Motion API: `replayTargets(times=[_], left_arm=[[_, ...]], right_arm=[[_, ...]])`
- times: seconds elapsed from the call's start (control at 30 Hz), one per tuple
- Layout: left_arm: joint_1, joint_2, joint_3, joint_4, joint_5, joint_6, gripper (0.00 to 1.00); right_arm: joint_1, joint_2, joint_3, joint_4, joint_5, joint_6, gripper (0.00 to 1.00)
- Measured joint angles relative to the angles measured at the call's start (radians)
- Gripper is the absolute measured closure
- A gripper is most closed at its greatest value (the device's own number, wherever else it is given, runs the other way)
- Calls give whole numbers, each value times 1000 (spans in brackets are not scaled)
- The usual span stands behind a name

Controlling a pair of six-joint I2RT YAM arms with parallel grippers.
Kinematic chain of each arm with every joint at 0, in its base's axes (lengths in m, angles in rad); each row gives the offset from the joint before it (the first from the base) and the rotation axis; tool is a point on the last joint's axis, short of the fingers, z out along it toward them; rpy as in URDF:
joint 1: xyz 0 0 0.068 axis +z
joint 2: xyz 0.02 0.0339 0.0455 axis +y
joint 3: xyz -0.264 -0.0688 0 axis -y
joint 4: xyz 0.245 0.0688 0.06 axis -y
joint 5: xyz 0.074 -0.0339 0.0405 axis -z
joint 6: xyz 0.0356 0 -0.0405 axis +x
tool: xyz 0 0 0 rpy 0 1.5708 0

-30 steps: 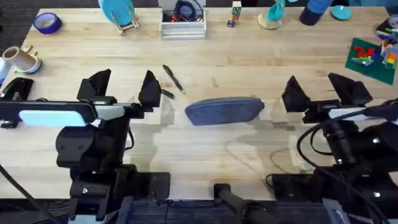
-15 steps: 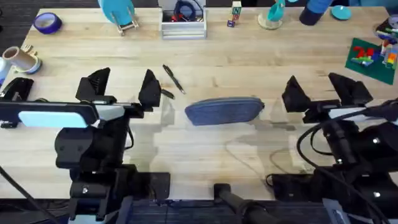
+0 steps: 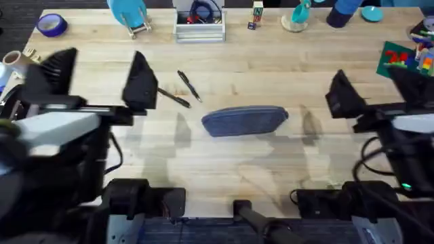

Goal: Unzip the bag, pick up the pens from the table one at a time and place them inside, then zip the bag closed.

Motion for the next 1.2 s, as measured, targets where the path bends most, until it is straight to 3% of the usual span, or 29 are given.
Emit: replayTargets(times=[0.43, 0.8, 1.2], left_arm=[[0, 280, 456, -244, -20, 8, 7], [0, 554, 827, -518, -20, 8, 7], [0, 727, 1036, -753, -20, 8, 7]], right_arm=[[0, 52, 349, -274, 0, 0, 5], [0, 327, 682, -496, 0, -6, 5], [0, 658, 1025, -838, 0, -96, 5]])
